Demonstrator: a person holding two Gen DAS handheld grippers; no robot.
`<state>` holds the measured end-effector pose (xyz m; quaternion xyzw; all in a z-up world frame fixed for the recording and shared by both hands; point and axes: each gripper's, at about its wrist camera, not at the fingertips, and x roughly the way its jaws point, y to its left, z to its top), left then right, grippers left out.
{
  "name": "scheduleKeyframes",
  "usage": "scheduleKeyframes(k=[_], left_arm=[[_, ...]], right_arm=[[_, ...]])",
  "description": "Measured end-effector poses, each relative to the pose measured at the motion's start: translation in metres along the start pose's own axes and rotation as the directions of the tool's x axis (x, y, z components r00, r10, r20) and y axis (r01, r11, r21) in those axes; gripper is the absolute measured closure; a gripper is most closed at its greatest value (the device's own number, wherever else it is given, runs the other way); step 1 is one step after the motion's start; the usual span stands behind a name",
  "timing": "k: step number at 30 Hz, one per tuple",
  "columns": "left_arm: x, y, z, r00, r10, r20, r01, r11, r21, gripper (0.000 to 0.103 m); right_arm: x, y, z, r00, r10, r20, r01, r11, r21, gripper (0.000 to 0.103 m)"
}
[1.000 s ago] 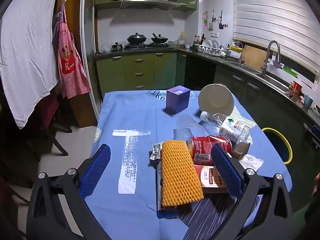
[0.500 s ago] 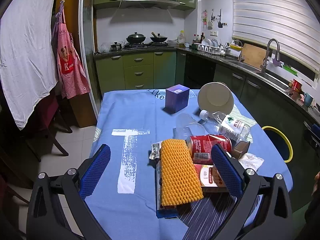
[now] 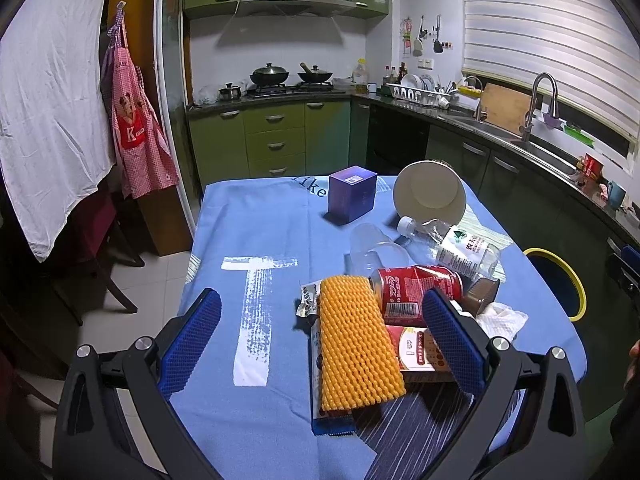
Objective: Collect trash
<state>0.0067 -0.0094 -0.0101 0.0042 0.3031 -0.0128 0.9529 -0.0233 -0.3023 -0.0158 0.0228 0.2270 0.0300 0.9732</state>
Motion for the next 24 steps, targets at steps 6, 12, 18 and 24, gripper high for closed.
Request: scheduleKeyframes(k=[6,12,18,24], left_arm=[[0.0023,-0.0001,0.0002,1.0,-0.003,-0.008,0.003,1.0,0.003,0.004],[0.0046,0.0004,-0.0001,1.0,-0.003,-0.015,0.003,1.0,0.003,0.004],[0.0057,-0.0009,-0.0009,1.0,-0.004,-0.019,0.004,1.0,0.006,0.004],[0.0067,-0.0013,-0.0017,1.0,-0.004,-0.022,0.004,1.0,0.006,0.004]], right_arm=[[-0.0008,-0.0004,-0.0002,1.0,-0.001,0.0,0.001,1.0,0.001,0.006],[-0.001,-0.0008,-0.0007,1.0,0.003,0.0,-0.003,1.0,0.002,0.006],[-0.0004,-0.0012,-0.0014,1.0,0.001,-0.002,-0.001,1.0,0.005,0.006],[-0.0002,-0.0019,-0.0011,1.0,0.0,-0.004,0.0,1.0,0.006,0.006]])
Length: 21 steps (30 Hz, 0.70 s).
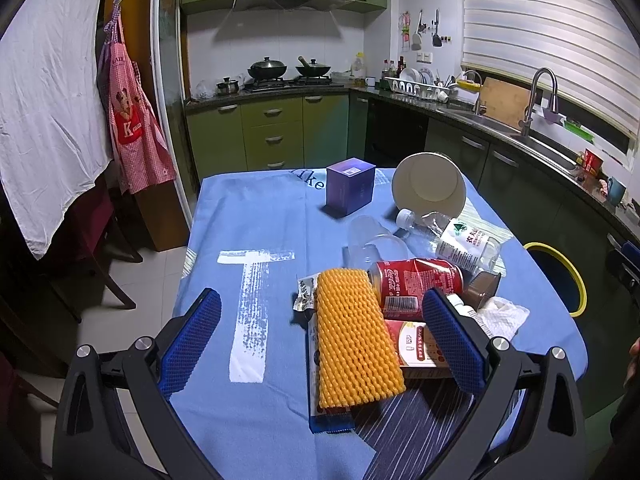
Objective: Collect trash
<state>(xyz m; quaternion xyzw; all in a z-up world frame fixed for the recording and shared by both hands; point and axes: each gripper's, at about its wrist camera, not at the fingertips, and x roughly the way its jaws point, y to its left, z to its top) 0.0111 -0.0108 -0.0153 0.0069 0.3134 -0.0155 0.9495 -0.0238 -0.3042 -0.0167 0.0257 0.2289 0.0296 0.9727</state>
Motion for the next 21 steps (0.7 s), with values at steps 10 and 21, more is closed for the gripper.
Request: scheduleKeyframes(k=[10,21], left_arm=[[0.003,-0.0012,-0.0019,1.0,-0.001,-0.008,0.001,1.0,0.002,0.004],[0.0032,-0.0013,-0.0007,1.0,-0.003,-0.01,0.003,1.0,0.008,0.004]], right_arm=[[0.0003,-0.0005,0.0004,1.0,-0.001,-0.001,0.001,1.0,0.001,0.006],[0.0013,-0.0037,0.0004,1.0,-0.004,0.0,0.004,1.0,0.007,0.006]])
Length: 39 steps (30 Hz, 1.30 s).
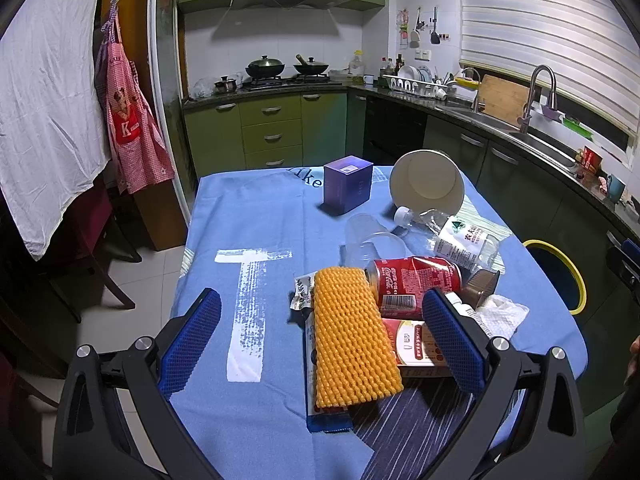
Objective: Collect trash
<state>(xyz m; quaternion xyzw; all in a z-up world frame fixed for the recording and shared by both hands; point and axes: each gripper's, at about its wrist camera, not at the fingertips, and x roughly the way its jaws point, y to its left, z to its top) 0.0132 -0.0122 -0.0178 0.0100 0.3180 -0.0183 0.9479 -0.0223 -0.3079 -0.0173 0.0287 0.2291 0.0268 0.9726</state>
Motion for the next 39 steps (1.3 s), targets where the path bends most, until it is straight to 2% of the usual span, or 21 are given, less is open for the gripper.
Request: scheduleKeyframes(k=[16,20,24,27,30,34,37,39], left_arm=[[0.009,-0.002,0.004,1.0,0.001,-0.017,-0.001,1.0,0.007,0.004],[0.025,0.004,0.013,0.999,-0.002,-0.033,0.002,1.0,-0.001,0.004],[0.049,0.017,0.032,0.999,0.024,-0.025,-0.025,0.999,-0.021,0.004],[0.074,0.028,0.052,0.999,0.026,-0.028,-0.027,0.999,-0.039,0.004],[0.099,0.033,0.071,0.999,0.041,-0.026,-0.041,0.999,-0.028,0.004],[0.141,0.042,0.098,0.999,0.039,-0.021,-0.04,0.998,-0.039,0.004],[0.176,0.046,0.116,0.999,0.044,-0.013,-0.045,0.998,-0.041,0.004],[0.201,0.048,0.127,0.998,0.062,-0.001,-0.062,0.997,-0.039,0.004]], right_arm=[[0.004,-0.001,0.0,1.0,-0.006,-0.008,0.006,1.0,-0.001,0.006],[0.015,-0.003,0.002,0.999,-0.028,-0.019,0.028,1.0,0.005,0.006],[0.033,-0.006,0.013,0.998,-0.058,0.01,0.058,0.998,0.006,0.006],[0.052,-0.006,0.029,0.997,-0.072,0.027,0.072,0.997,0.006,0.006],[0.08,0.002,0.048,0.995,-0.086,0.041,0.088,0.995,-0.056,0.006],[0.136,0.014,0.075,0.998,-0.066,0.004,0.066,0.989,-0.131,0.007],[0.184,0.027,0.087,0.997,-0.064,-0.04,0.056,0.981,-0.187,0.017],[0.216,0.034,0.09,0.993,-0.09,-0.08,0.069,0.972,-0.226,0.033]])
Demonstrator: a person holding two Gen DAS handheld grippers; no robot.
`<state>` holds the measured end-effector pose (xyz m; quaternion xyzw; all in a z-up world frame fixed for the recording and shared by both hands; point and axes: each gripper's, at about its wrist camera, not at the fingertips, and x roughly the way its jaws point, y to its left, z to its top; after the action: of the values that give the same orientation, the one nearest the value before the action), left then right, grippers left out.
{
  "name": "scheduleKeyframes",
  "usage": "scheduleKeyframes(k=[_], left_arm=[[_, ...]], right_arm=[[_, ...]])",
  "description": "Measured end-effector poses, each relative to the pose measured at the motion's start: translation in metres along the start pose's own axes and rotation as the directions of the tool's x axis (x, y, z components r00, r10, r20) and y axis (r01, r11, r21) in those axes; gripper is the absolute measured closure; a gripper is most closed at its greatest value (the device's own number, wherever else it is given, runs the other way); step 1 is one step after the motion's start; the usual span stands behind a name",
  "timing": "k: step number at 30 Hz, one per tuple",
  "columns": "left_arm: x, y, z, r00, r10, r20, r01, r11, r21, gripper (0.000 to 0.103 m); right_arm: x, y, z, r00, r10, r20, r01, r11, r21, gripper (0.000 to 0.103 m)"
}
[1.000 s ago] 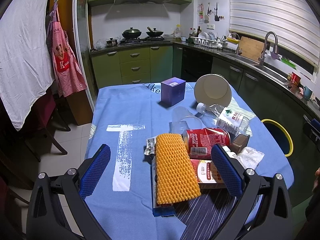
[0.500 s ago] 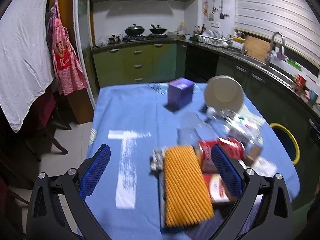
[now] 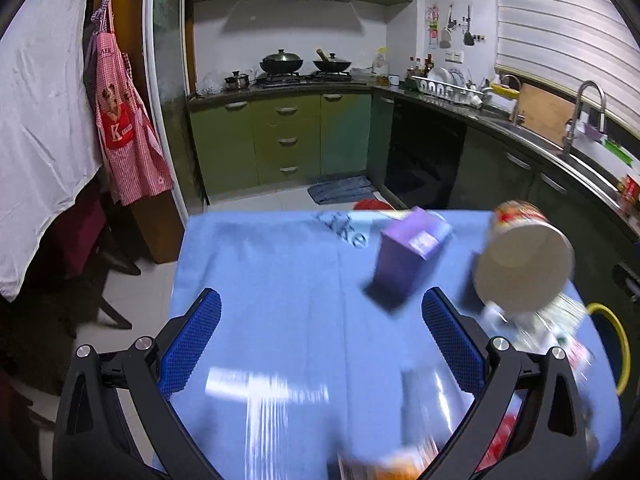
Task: Collect trash
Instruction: 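Grasp the red-and-white noodle cup with the right tool and lift it, then carry the noodle cup into the yellow-rimmed bin and open the right tool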
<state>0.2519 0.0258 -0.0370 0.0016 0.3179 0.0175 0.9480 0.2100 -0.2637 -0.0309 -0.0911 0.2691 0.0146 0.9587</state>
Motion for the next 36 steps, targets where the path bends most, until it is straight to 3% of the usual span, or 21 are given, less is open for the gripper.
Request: scheduleKeyframes(k=[7,13,15,17,20,21,24,27,32,35,36], left_arm=[[0.065,0.001,0.016,0.999,0.048,0.018,-0.047,0.999,-0.014,0.004],[0.089,0.008,0.01,0.999,0.034,-0.014,-0.034,0.999,-0.026,0.004],[0.093,0.013,0.008,0.999,0.03,-0.024,-0.031,0.999,-0.029,0.004],[0.094,0.012,0.004,0.999,0.026,-0.033,-0.027,0.999,-0.027,0.004],[0.096,0.01,0.0,0.999,0.019,-0.044,-0.02,1.0,-0.023,0.004],[0.097,0.01,0.0,0.999,0.013,-0.048,-0.014,1.0,-0.02,0.004],[0.095,0.007,-0.004,0.999,0.007,-0.051,-0.007,1.0,-0.009,0.004],[0.093,0.006,-0.007,0.998,-0.006,-0.057,0.005,1.0,-0.014,0.004],[0.092,0.004,-0.01,0.998,-0.021,-0.066,0.02,1.0,-0.013,0.004],[0.088,0.003,-0.01,0.998,-0.027,-0.058,0.026,1.0,-0.012,0.004],[0.086,0.003,-0.009,0.998,-0.028,-0.052,0.028,1.0,-0.013,0.004]], right_arm=[[0.084,0.016,0.017,0.989,-0.104,-0.104,0.093,0.99,-0.104,0.041],[0.119,0.024,0.016,0.975,-0.191,-0.115,0.172,0.972,-0.158,0.042],[0.13,0.023,0.016,0.97,-0.211,-0.123,0.19,0.968,-0.162,0.054],[0.138,0.02,0.017,0.966,-0.222,-0.134,0.199,0.966,-0.163,0.06],[0.149,0.013,0.02,0.96,-0.23,-0.158,0.204,0.965,-0.165,0.082],[0.153,0.009,0.022,0.96,-0.221,-0.171,0.196,0.969,-0.152,0.091],[0.162,-0.007,0.027,0.958,-0.181,-0.223,0.164,0.982,-0.093,0.094],[0.176,-0.033,0.038,0.947,-0.051,-0.317,0.065,0.997,0.033,0.095],[0.186,-0.082,0.056,0.886,0.147,-0.44,-0.06,0.977,0.205,0.098],[0.171,-0.109,0.059,0.839,0.181,-0.514,-0.077,0.973,0.217,0.099],[0.164,-0.123,0.058,0.813,0.193,-0.549,-0.077,0.971,0.228,0.099]])
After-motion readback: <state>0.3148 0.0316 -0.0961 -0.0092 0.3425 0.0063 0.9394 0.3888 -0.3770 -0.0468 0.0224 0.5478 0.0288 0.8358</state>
